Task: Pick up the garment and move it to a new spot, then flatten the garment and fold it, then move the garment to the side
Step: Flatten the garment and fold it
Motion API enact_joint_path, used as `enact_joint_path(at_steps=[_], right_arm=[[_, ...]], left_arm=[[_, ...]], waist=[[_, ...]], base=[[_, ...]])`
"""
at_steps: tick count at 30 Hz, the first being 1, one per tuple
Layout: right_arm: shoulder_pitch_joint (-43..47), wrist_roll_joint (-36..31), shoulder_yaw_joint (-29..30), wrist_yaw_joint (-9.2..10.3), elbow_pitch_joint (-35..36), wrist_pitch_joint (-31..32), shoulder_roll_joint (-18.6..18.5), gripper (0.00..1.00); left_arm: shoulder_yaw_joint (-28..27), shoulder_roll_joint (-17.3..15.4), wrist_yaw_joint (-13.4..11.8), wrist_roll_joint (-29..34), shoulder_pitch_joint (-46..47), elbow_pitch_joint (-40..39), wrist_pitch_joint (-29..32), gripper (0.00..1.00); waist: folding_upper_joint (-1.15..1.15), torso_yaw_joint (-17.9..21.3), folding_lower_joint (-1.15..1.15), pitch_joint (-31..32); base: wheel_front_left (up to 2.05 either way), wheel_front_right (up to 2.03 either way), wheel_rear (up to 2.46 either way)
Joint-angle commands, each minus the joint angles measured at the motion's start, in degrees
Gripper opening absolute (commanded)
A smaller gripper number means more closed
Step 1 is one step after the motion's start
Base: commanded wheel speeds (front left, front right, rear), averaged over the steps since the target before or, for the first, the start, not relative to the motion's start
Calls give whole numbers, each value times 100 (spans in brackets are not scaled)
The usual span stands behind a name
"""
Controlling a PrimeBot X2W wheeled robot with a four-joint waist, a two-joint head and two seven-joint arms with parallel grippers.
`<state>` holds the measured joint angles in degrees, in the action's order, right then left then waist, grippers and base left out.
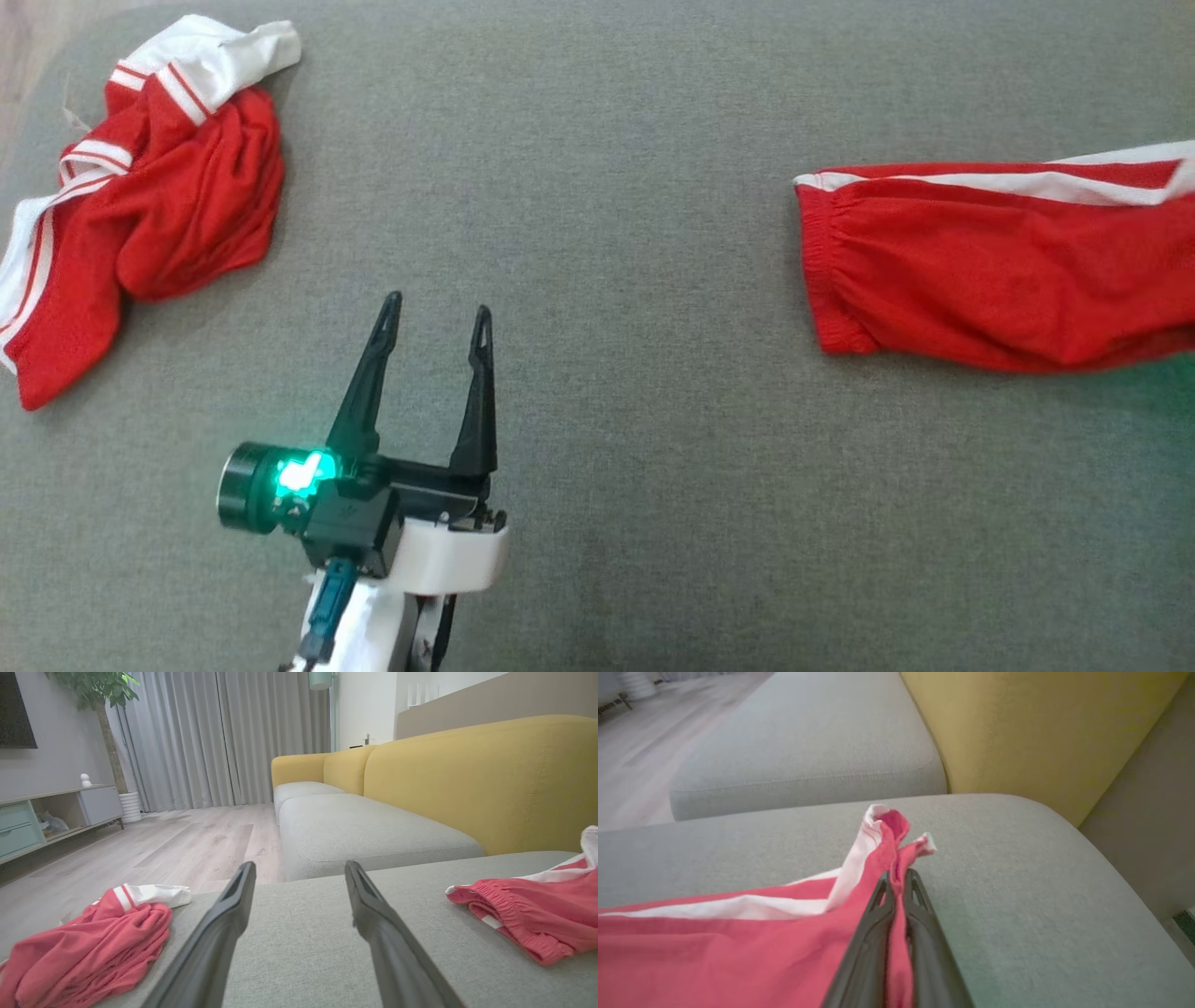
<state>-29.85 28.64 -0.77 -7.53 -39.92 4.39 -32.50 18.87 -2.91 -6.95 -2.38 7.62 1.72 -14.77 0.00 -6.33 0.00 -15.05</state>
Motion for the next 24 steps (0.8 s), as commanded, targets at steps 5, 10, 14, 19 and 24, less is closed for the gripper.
enact_joint_path(at_steps=[5,10,14,19,24], right_arm=[[-154,-34,-367,4,1282,87,363,0],[98,-114,-848,4,2185,247,885,0],[512,-283,-1313,4,2566,356,1294,0],[1011,-404,-1732,4,2399,459,1680,0],[1184,-251,-1728,4,2237,118,1948,100]], left_arm=[[-126,-33,55,31,85,-61,-23,100],[-132,-25,72,-6,5,-23,-23,100],[-113,-17,60,-42,-51,-19,-23,100],[-103,-8,41,-103,-98,-31,-23,100],[-99,-4,31,-132,-111,-31,-23,100]], waist=[[0,-27,0,180],[0,-227,0,310],[0,-442,0,345],[0,-644,0,307],[0,-710,0,331]], base=[[0,0,0],[0,0,0],[0,0,0],[0,0,0],[0,0,0]])
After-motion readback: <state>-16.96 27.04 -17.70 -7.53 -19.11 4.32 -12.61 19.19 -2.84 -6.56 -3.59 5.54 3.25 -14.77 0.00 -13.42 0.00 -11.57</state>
